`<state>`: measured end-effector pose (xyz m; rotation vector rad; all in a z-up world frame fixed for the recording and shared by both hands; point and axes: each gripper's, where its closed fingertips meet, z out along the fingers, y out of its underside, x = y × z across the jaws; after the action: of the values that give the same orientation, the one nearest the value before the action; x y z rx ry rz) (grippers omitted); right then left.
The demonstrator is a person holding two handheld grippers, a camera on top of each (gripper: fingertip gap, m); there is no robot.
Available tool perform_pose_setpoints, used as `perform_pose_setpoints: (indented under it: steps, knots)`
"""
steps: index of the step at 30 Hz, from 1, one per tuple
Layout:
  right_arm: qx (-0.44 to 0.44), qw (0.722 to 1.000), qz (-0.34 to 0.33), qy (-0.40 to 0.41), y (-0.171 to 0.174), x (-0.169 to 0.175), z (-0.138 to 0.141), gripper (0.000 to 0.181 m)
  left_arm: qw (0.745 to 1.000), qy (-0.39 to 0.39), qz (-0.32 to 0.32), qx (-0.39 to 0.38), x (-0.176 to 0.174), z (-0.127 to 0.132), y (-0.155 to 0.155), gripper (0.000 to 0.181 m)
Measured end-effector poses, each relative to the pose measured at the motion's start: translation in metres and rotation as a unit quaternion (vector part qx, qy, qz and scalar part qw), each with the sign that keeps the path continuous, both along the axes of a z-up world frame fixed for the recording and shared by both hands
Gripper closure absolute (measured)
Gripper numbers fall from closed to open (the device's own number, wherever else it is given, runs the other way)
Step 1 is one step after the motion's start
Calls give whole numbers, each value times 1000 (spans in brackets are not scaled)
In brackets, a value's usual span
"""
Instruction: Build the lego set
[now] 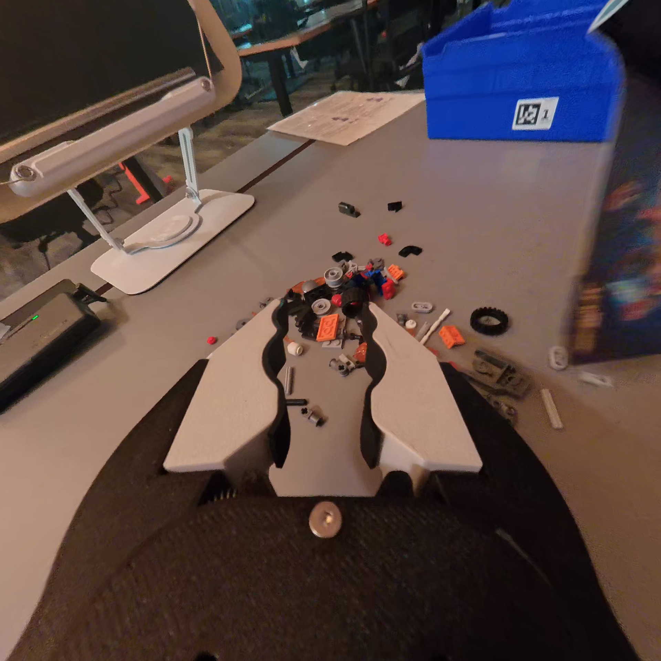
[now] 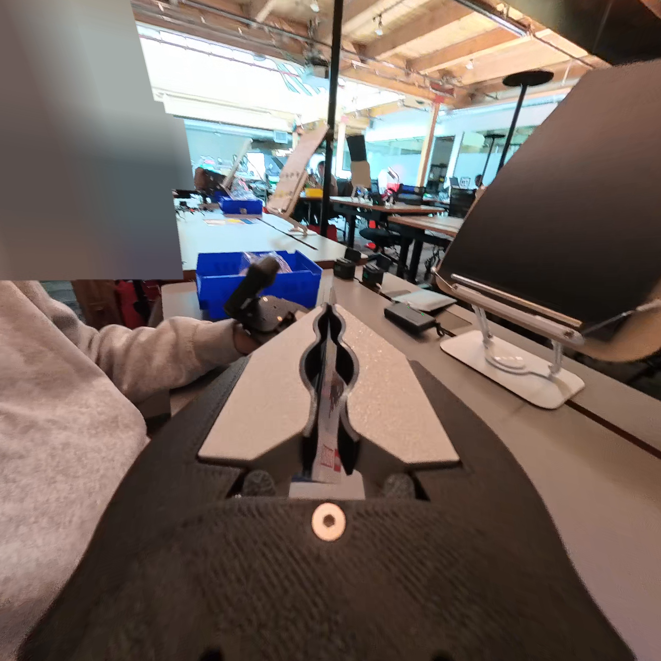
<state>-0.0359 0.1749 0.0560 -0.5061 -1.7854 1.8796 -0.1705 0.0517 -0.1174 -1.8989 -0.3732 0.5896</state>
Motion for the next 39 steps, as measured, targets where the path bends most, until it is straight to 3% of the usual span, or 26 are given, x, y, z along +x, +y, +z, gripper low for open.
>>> perform_pose_setpoints:
  steps: [5, 11, 18, 19, 22, 23, 25, 28, 31, 34, 36, 39]
  knots:
    - [-27, 999, 10, 20, -2, 8, 13, 181, 999, 12, -51, 6, 26, 9, 22, 135]
    - [-42, 997, 66, 0, -26, 10, 7, 181, 983, -11, -154, 102, 90, 37, 71, 116]
    - [-36, 986, 159, -42, -68, 18, -11, 181, 961, -50, -180, 203, 101, 65, 69, 94]
    - [-35, 982, 175, -56, -73, 19, -14, 181, 957, -51, -197, 209, 105, 68, 67, 99]
    - [-35, 983, 160, -86, -74, 8, -24, 181, 939, -28, -269, 211, 126, 75, 61, 176]
    - [-46, 983, 154, -94, -72, 3, -24, 181, 943, -30, -264, 202, 124, 73, 61, 181]
    - [-65, 984, 119, -113, -63, -13, -27, 181, 950, -53, -240, 191, 115, 68, 62, 181]
    - [-105, 987, 37, -112, -41, -40, -28, 153, 938, -141, -192, 252, 93, 72, 56, 181]
    - [-117, 987, -7, -113, -25, -53, -32, 139, 876, -262, -169, 368, 70, 83, 39, 181]
    - [-117, 984, -8, -137, -25, -58, -40, 137, 826, -323, -159, 434, 54, 87, 25, 181]
    - [-106, 981, 8, -159, -35, -58, -49, 137, 821, -322, -147, 448, 49, 87, 21, 181]
    - [-75, 978, 30, -193, -53, -57, -66, 136, 835, -295, -136, 445, 48, 91, 18, 181]
